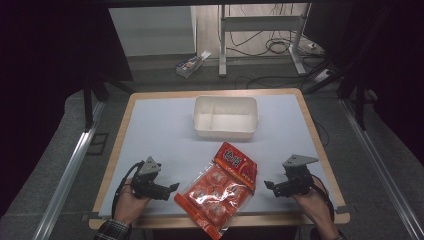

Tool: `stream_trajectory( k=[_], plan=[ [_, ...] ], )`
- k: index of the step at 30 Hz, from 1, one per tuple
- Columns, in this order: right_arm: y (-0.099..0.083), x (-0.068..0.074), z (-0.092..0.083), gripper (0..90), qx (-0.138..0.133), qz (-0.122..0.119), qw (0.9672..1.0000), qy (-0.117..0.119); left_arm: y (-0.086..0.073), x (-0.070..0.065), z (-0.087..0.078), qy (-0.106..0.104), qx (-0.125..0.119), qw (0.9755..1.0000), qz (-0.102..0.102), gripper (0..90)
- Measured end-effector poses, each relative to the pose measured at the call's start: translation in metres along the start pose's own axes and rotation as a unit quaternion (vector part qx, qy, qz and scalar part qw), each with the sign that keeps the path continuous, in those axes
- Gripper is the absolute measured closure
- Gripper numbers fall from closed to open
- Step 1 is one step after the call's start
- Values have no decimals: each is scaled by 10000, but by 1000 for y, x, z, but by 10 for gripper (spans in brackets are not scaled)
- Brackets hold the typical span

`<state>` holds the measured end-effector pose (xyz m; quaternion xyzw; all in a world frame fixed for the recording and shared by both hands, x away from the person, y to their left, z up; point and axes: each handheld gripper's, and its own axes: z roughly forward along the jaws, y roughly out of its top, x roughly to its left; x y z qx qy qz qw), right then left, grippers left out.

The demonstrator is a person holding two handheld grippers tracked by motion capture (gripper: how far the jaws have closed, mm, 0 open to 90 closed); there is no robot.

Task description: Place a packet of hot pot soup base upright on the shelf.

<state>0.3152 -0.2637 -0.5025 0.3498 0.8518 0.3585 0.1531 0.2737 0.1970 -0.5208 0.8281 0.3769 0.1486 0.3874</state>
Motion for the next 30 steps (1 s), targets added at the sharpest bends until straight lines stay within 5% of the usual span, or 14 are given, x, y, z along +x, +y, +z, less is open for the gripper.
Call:
stream_trajectory(
  k=[7,17,23,30],
  plan=[
    [1,7,3,13,86,-331,9994,-19,2,-6,2,-26,99,9998,188,22],
    [1,5,4,14,50,-260,9996,54,2,-4,3,-5,127,9998,170,32],
    [1,2,3,28,85,-99,9998,151,1,-7,5,21,142,9990,419,47],
    [3,0,1,22,-74,85,9996,277,1,-9,6,46,73,9988,476,44]
  ],
)
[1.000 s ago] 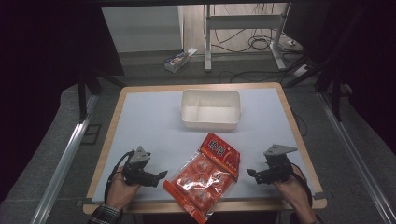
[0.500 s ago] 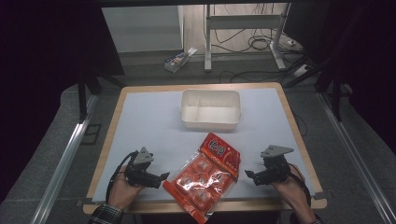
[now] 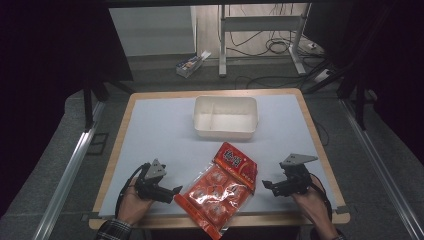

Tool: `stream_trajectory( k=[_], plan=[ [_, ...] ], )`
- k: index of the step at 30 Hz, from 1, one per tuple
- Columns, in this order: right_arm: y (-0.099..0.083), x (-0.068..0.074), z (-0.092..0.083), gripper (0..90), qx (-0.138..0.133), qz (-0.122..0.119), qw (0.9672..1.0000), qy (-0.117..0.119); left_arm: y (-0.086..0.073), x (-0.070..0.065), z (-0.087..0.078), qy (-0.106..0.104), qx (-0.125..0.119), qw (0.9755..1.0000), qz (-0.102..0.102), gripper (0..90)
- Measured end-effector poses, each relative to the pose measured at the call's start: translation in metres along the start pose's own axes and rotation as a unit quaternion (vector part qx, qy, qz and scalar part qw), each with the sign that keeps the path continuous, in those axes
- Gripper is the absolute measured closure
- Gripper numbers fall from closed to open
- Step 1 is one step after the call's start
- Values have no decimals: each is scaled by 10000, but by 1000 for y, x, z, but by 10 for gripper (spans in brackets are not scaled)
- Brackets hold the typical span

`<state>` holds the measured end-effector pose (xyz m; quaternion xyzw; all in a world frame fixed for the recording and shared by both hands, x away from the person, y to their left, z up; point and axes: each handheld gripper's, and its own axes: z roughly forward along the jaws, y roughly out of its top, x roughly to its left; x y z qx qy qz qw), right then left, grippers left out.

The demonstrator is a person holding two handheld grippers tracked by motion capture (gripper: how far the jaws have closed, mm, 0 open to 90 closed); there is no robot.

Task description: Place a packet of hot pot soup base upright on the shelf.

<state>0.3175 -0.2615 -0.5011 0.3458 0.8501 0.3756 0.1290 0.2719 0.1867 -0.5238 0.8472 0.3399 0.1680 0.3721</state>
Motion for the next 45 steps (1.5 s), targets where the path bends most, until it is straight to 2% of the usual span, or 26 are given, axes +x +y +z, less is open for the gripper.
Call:
stream_trajectory(
  k=[11,23,33,37,39,41,42,44,45],
  plan=[
    [10,8,11,10,-15,-222,9997,-61,0,-2,2,65,51,9999,82,45],
    [19,15,26,12,14,-270,9996,54,0,-2,3,38,54,10000,54,45],
    [24,22,42,15,104,-372,9990,242,1,-4,6,44,160,9998,141,48],
    [28,27,47,77,199,-312,9988,325,1,-6,7,22,182,9997,177,49],
    [30,30,48,126,266,-370,9987,235,1,-6,7,17,193,9996,192,49],
    [32,31,51,185,306,-329,9988,185,1,-6,8,19,205,9996,203,49],
    [32,31,51,185,306,-329,9988,185,1,-6,8,19,205,9996,203,49],
    [34,32,55,268,380,-279,9986,227,1,-6,8,17,214,9996,209,50],
    [34,32,55,268,380,-279,9986,227,1,-7,8,20,218,9995,214,50]
  ],
)
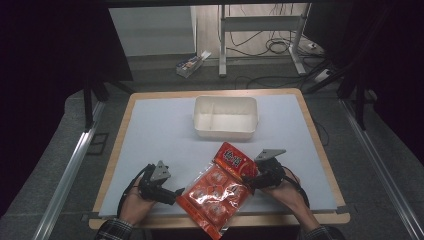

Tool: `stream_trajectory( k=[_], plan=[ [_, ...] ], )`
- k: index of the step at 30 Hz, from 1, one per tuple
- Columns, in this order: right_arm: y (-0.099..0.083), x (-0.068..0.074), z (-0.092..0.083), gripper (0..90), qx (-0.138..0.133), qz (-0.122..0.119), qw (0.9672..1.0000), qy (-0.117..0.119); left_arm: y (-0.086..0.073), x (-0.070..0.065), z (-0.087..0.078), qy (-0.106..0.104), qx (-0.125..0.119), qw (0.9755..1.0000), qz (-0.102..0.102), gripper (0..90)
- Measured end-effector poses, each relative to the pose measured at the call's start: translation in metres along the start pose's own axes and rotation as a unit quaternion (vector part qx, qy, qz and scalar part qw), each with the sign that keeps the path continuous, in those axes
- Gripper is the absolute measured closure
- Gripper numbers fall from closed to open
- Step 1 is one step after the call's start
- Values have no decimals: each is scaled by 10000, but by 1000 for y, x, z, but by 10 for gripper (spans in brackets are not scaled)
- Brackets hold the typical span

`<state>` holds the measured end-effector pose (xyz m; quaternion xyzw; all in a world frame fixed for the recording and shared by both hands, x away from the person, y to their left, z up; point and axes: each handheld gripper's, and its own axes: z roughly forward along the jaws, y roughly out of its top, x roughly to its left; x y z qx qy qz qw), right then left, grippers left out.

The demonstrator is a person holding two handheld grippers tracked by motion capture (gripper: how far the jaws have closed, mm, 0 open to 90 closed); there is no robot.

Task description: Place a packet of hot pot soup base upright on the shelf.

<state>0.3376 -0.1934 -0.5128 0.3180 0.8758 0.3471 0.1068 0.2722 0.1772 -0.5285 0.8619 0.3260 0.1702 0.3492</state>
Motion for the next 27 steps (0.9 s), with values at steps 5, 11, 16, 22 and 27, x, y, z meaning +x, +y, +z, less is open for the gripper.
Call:
stream_trajectory(
  k=[5,11,16,22,27],
  plan=[
    [8,6,7,393,49,-179,9998,28,0,-1,1,7,39,10000,43,51],
    [12,5,14,468,107,-141,9996,234,0,-2,2,15,53,10000,66,52],
    [18,6,22,562,184,-207,9984,493,1,-3,2,32,70,9999,95,53],
    [23,5,30,691,203,-152,9966,786,1,-3,2,27,103,9999,134,55],
    [26,2,32,868,210,-15,9930,1166,1,-4,2,32,106,9998,153,56]
  ],
)
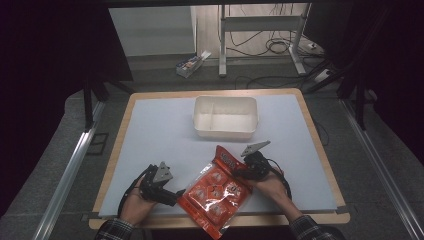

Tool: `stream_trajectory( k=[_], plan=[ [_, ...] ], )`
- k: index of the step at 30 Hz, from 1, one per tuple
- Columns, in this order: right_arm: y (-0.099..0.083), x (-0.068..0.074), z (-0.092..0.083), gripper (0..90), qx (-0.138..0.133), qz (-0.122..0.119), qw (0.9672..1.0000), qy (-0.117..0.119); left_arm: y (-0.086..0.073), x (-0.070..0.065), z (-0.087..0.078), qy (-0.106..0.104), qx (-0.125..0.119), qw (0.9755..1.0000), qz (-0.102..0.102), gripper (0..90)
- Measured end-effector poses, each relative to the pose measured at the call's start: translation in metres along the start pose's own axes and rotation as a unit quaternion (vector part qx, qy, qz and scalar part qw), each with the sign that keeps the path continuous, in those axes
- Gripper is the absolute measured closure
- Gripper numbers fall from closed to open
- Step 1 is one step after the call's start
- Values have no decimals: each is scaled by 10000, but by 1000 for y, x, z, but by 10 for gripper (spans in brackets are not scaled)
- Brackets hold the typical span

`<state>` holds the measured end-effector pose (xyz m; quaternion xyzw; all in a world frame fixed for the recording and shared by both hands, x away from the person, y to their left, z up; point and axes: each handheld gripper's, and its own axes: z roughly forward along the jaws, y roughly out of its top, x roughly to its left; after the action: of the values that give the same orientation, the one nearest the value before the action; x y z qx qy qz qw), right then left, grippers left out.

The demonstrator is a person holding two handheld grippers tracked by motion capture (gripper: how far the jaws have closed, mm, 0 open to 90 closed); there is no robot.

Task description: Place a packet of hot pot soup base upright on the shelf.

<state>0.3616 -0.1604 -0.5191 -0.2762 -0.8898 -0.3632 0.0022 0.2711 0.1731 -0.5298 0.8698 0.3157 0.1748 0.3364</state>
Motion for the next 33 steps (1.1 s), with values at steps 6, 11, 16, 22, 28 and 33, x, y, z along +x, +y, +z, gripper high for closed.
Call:
stream_trajectory(
  k=[6,11,16,22,28,33],
  plan=[
    [3,-1,-3,884,-35,126,9998,119,0,0,-1,33,-35,10000,-1,57],
    [8,1,-9,885,-131,81,9998,155,0,2,-3,72,-77,9999,-46,57],
    [19,6,-20,885,-256,-21,9994,236,-1,4,-6,140,-166,9996,-152,56],
    [34,11,-30,885,-351,-119,9986,373,-1,5,-7,186,-206,9994,-203,55],
    [55,24,-48,885,-436,-371,9973,469,-1,6,-8,224,-248,9992,-231,55],
    [69,29,-58,885,-424,-502,9966,496,-1,7,-9,246,-262,9991,-209,54]
  ],
)
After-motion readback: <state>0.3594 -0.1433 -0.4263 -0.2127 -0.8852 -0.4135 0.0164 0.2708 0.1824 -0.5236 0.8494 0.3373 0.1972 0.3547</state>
